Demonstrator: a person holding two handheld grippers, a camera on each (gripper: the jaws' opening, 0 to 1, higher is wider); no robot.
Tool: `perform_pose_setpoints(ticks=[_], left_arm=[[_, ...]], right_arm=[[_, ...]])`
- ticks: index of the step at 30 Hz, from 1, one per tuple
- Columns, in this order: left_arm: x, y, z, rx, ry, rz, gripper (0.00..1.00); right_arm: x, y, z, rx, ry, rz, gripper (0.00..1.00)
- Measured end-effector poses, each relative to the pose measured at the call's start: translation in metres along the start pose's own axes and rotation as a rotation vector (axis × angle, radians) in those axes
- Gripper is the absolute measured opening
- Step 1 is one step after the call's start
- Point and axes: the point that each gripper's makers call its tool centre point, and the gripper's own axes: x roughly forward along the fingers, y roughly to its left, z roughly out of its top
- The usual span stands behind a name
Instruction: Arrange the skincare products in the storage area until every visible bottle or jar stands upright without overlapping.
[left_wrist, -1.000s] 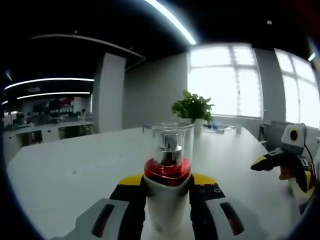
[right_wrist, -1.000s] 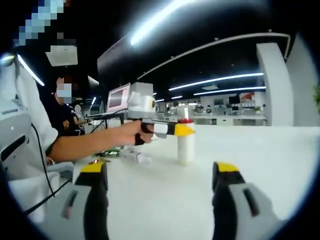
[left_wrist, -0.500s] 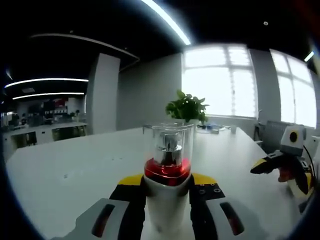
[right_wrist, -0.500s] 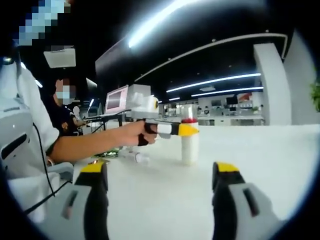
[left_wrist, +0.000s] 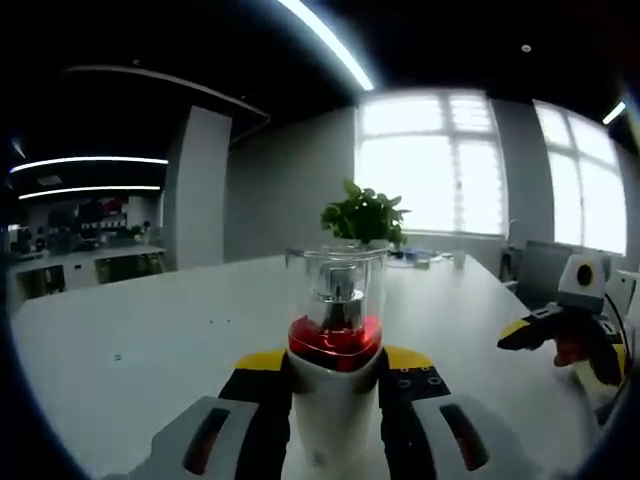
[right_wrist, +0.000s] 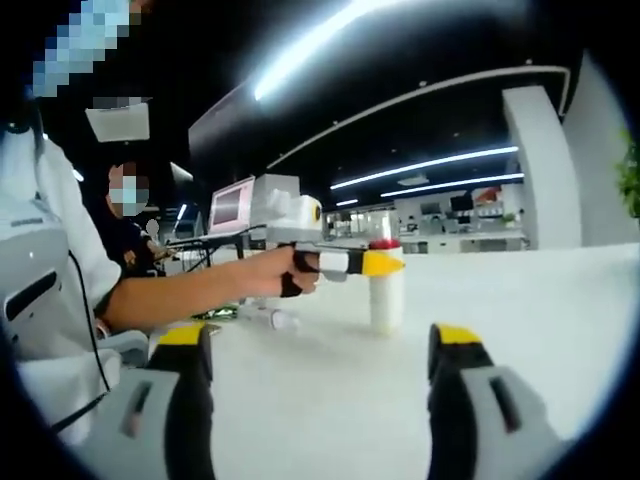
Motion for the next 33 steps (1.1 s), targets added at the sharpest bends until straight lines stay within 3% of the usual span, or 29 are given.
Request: perform_pose_setpoints(ticks=[13,26,33], left_arm=[[0.001,-0.004,-0.003,-0.009,0.022,-0.029,0.33],[0.000,-0.006,-0.005,-0.010,0.029,0.011,0.34],[0.003,0.010,0.002,0.014,0.021,0.030,0.34]], right_arm=[[0.000,-0.002,-0.003,0.032,-0.006,-0.001,0.90],[0.001,-0.001,-0.003,0.036,-0.007,0.005,0.89],[0.002,-0.004,-0.005,0.044,-0.002,0.000,0.88]])
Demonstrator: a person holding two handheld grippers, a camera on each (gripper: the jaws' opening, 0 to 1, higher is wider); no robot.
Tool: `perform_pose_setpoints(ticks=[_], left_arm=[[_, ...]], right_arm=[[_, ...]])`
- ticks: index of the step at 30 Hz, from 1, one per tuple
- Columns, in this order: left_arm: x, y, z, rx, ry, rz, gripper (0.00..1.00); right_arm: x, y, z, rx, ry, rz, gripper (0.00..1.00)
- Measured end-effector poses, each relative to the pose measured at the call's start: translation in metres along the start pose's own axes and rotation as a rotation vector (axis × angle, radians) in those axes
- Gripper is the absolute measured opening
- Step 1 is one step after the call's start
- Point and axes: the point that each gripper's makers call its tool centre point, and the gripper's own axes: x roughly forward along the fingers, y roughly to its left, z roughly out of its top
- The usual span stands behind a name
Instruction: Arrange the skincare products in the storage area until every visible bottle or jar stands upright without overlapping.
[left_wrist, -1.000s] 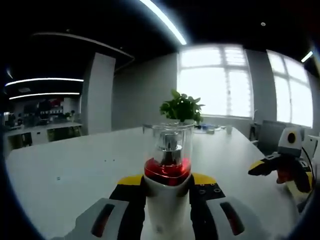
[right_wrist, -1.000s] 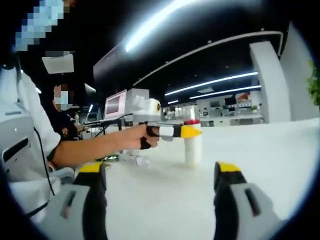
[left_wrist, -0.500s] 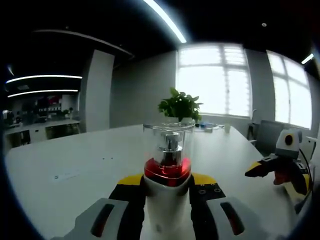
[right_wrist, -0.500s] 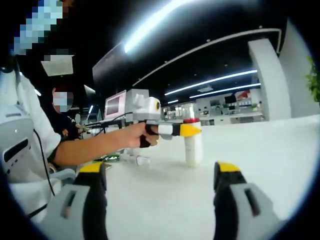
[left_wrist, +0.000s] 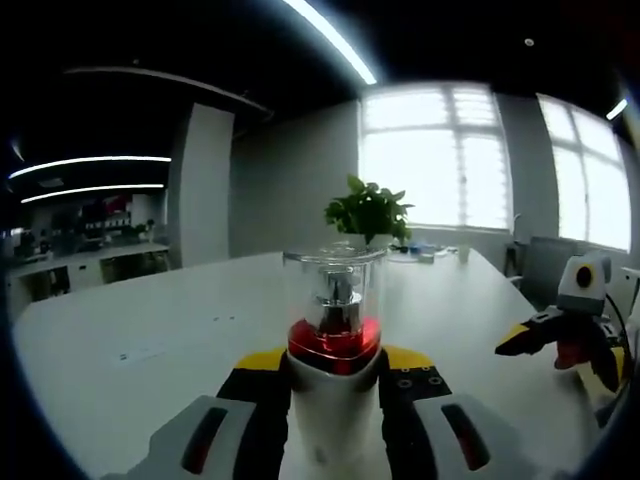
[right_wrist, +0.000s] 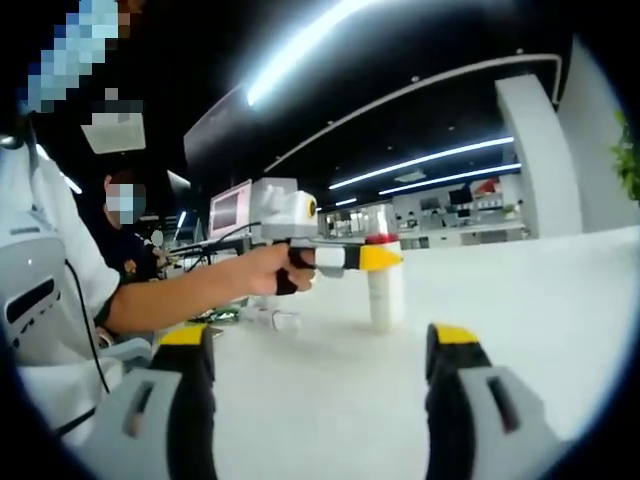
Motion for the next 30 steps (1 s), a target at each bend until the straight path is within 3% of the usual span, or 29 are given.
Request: perform_pose_setpoints(ticks=[6,16,20,24,30], left_arm=[[-0.004,0.011,0.010,-0.007,-0.021,0.008,0.37],[-0.027,0.011,0.005,-0.056,0.010,0.014,0.49],[-0.049,0.009,0.004,-0.050,0.026,0.039,0.51],[-0.071,0.012,0.016,-0.110,-0.044,0.052,0.51],[-0.106,0.009,0.021,-0.134,-0.068,0.076,0.52]], right_arm=[[0.002,0.001,0.001,0.003,0.000,0.006,0.88],[0.009,0.003,0.002,0.002,0.018,0.007,0.85],[0.013,0.004,0.003,0.003,0.024,0.006,0.84],[0.020,0.010,0.004,-0.022,0.048,0.016,0.83],[0.027,0.016,0.010,-0.054,0.052,0.015,0.83]])
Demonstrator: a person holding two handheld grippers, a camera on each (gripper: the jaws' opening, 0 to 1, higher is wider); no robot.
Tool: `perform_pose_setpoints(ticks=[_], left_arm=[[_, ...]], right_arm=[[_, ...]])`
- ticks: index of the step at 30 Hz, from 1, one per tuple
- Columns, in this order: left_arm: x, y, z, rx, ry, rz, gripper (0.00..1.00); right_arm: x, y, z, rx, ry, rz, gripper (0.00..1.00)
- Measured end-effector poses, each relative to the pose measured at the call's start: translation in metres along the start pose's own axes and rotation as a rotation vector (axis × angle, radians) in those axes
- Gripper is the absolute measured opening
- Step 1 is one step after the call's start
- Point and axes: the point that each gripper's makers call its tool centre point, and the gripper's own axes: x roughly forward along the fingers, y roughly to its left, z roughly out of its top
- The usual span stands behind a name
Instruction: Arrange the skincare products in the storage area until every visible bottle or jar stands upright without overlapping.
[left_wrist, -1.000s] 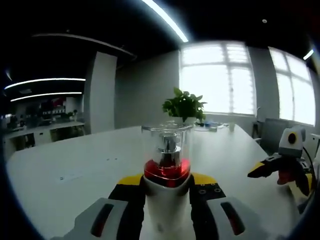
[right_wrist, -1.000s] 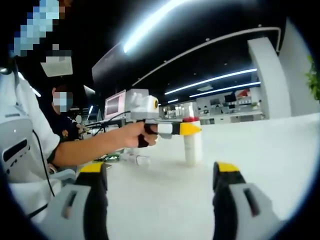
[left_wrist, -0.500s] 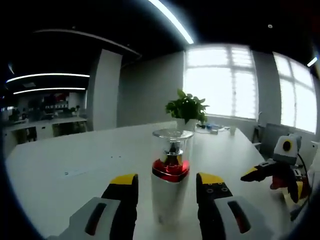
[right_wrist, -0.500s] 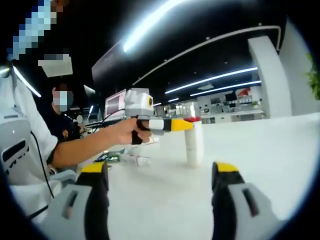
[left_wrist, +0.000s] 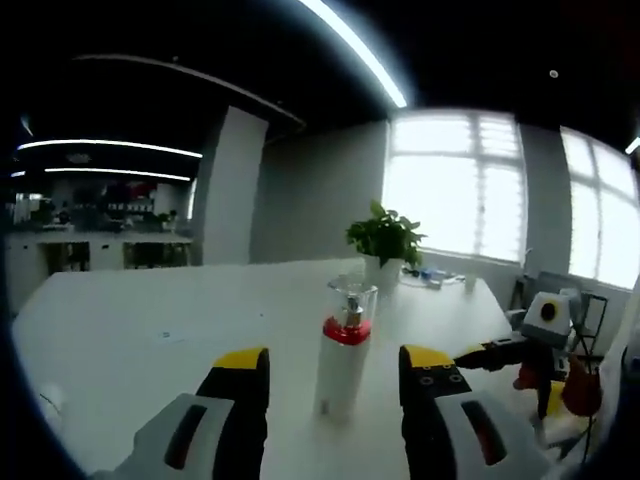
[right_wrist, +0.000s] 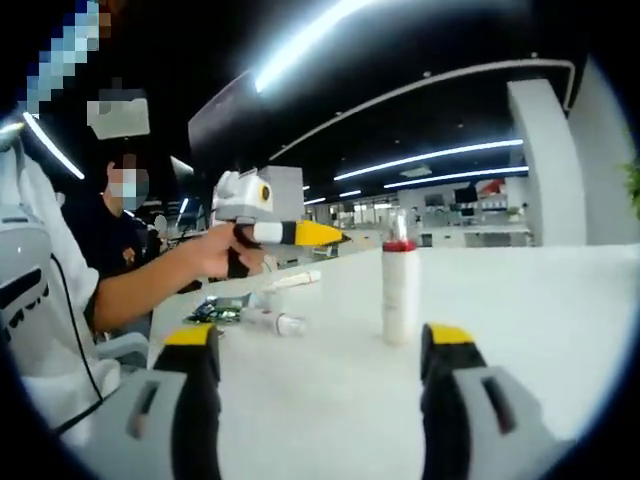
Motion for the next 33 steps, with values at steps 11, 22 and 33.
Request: perform_pose_setpoints(ticks=[11,22,33], left_arm=[[-0.053,0.009,-0.001,0.016,-0.034,0.063,0.54],[-0.098,0.016,-0.018,0.035,-0.059,0.124,0.75],[-0.129,-0.013,-0.027,0.082,-0.057,0.096,0.95]], right_arm=[[0.016,0.006,0.006,-0.034,0.013,0.013,0.81],[0.041,0.029,0.003,-0.062,0.058,0.063,0.82],[0.061,0.051,0.003,-0.092,0.100,0.119,0.81]])
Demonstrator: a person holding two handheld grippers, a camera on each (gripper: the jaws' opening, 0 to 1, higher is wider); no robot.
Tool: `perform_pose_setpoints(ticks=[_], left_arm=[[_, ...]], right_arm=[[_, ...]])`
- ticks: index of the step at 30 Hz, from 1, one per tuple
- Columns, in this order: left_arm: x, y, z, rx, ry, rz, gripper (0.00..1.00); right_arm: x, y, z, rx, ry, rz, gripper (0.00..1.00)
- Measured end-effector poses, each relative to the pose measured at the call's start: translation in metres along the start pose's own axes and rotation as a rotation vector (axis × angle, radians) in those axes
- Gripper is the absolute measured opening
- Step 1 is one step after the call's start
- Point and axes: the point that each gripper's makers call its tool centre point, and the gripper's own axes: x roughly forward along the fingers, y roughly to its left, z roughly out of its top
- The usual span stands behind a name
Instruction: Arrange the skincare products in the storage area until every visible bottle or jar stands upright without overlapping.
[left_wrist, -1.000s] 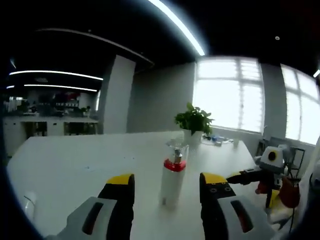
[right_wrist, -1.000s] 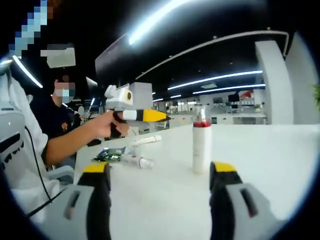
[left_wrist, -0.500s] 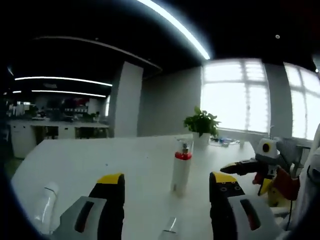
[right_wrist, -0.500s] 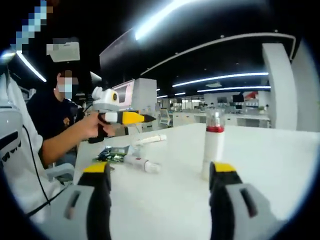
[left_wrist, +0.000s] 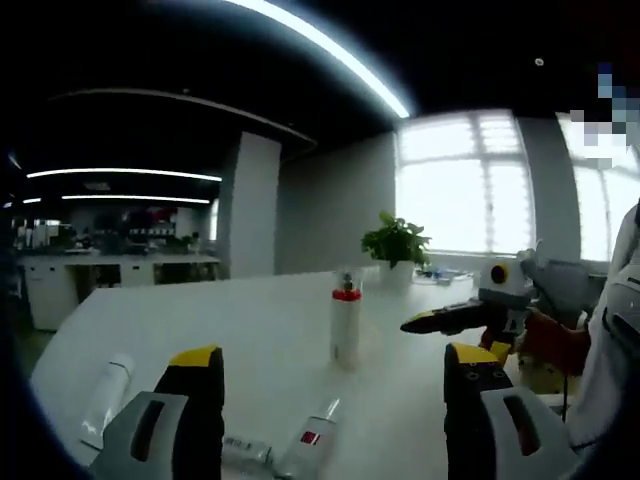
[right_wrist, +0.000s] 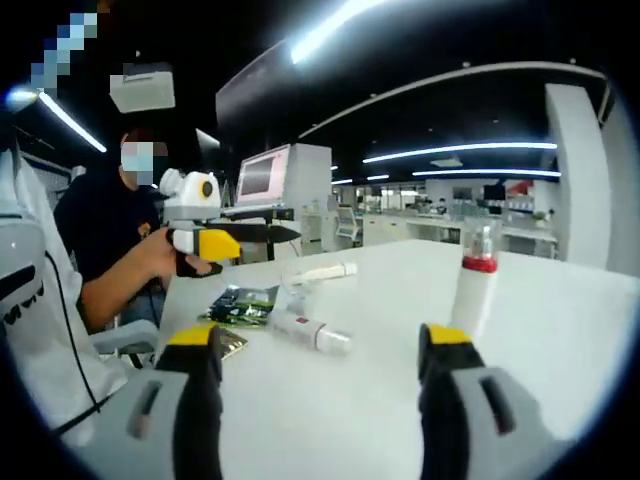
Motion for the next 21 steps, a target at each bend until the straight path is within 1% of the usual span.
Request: perform_pose_setpoints(ticks=[3,5,9,13,17,21], left_arm=[[-0.008,-0.006,-0.006,0.028,0.018,-0.010,0.97],[-0.012,-0.007,-0.009,0.035,0.025,-0.010,0.97],[-0.021,-0.002,-0.016,0.031,0.026,0.007,0.99],[-0.033,0.006,-0.022,0.041,0.039,0.035,0.99],[-0.047,0.011,-0.024,0.030,0.026,0.046,0.99],[-0.059,0.014,-0.026,0.024,0.013,0.060,0.99]], right_arm=[[0.005,0.003,0.003,-0.016,0.009,0.006,0.81],[0.011,0.006,0.005,-0.027,0.020,0.015,0.81],[0.022,0.011,0.008,-0.058,0.035,0.029,0.81],[0.034,0.014,0.009,-0.054,0.047,0.051,0.80],[0.046,0.013,0.014,-0.055,0.053,0.063,0.80],[0.061,0.014,0.018,-0.088,0.080,0.075,0.79]])
